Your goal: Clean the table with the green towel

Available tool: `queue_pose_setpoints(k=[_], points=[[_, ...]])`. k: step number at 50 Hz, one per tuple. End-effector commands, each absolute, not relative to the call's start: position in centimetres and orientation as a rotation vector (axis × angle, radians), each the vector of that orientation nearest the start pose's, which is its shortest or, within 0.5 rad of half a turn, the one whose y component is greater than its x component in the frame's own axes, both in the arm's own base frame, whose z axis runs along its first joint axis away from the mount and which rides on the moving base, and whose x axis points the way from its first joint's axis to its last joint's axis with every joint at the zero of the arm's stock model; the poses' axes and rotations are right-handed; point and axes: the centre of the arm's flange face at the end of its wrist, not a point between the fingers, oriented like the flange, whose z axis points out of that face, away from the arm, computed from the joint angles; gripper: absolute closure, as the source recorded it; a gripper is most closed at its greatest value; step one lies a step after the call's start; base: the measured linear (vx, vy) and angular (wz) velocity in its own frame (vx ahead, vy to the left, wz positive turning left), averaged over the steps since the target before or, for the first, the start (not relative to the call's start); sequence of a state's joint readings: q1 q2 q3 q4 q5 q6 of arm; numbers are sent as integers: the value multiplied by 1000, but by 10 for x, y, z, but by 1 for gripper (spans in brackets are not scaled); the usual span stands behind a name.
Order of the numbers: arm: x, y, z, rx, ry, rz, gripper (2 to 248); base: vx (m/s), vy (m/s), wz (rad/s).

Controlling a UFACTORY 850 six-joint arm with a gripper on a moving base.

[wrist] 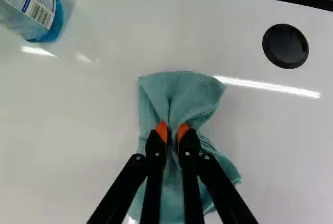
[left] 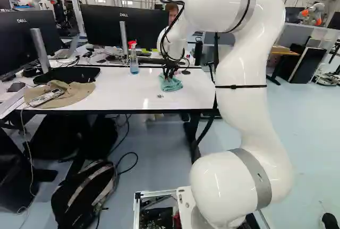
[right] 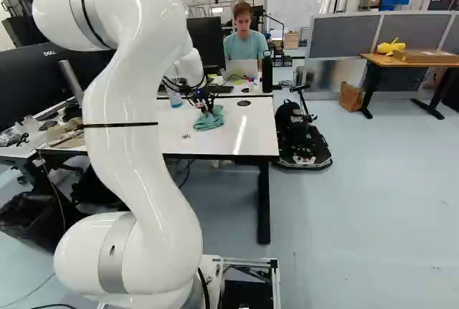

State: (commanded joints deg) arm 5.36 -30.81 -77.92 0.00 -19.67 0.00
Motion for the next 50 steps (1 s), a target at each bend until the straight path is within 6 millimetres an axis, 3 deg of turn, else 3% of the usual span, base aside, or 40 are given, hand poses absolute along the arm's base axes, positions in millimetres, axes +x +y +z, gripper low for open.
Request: queue_pose_setpoints(k=[22,50], points=[[689,53,436,-3018,-117,-790,208,0,0,0],[654,23,439,-3044,-54,-742,208,0,0,0]])
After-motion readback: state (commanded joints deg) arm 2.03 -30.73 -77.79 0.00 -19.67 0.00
